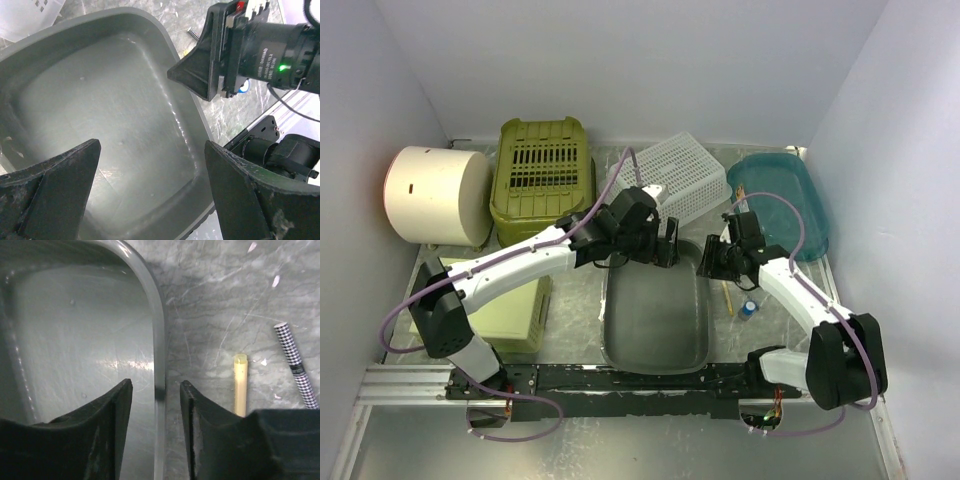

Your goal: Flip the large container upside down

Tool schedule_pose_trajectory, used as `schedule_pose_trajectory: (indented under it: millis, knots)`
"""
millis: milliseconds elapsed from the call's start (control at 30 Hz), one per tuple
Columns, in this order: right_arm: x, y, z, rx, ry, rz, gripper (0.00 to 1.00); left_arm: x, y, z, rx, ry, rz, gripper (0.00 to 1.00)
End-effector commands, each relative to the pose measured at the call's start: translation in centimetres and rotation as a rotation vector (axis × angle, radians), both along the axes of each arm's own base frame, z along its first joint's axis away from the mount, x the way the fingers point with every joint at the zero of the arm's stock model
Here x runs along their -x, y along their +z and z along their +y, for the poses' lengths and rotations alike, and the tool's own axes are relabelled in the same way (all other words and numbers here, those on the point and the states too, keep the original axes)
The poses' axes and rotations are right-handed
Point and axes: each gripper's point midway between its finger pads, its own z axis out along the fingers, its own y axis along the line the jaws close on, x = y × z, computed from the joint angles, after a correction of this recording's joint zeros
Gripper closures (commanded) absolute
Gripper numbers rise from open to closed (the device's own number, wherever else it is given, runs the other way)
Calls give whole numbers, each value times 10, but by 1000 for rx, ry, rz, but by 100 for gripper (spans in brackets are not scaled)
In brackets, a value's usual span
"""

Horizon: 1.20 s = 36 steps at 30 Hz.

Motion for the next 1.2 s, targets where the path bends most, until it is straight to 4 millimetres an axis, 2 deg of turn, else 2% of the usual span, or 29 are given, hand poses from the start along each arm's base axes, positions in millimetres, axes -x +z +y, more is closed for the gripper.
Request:
schedule_pose_trajectory:
  millis: [0,100,200,367,467,533,667,700,800,867,933,967,1033,1067,1100,1167]
  knots:
    - [5,-11,7,-32,43,19,63,-3,21,-9,79,-9,-19,4]
    - [7,-11,10,-43,56,21,79,0,18,-6,80,-9,-12,4]
    - [5,-6,5,-14,46,18,100,3,15,-6,80,-22,-5,4]
    - [-3,13,-16,61,-92,0,100,7,10,-10,79,-50,3,5]
    - [-1,6,-36,128,-234,30,100,12,-1,-12,32,-56,-1,5]
    - [3,0,-32,86,-306,64,100,17,-6,-16,-4,-62,-5,5]
    - [10,-3,-4,-126,-371,91,100,26,-11,-24,-40,-91,-26,5]
    - [11,-1,2,-171,-372,88,96,28,-11,-26,-45,-101,-33,5]
    - [9,12,-3,-161,-383,51,67,37,-14,-35,-62,-132,-61,4]
    - [2,32,-21,-70,-402,-7,40,46,-18,-42,-79,-166,-87,3]
    - [-4,55,-48,66,-455,-67,12,53,-25,-49,-112,-195,-126,3]
    - [-6,72,-62,130,-486,-95,3,56,-31,-52,-136,-210,-139,2]
    - [-9,95,-91,241,-575,-150,0,61,-42,-56,-181,-231,-142,2]
    - [-8,100,-104,277,-618,-156,0,63,-46,-59,-189,-238,-132,3]
    - [-12,111,-115,278,-655,-174,0,65,-51,-62,-191,-247,-117,4]
    - [-16,117,-131,239,-694,-159,0,71,-61,-69,-185,-268,-81,6]
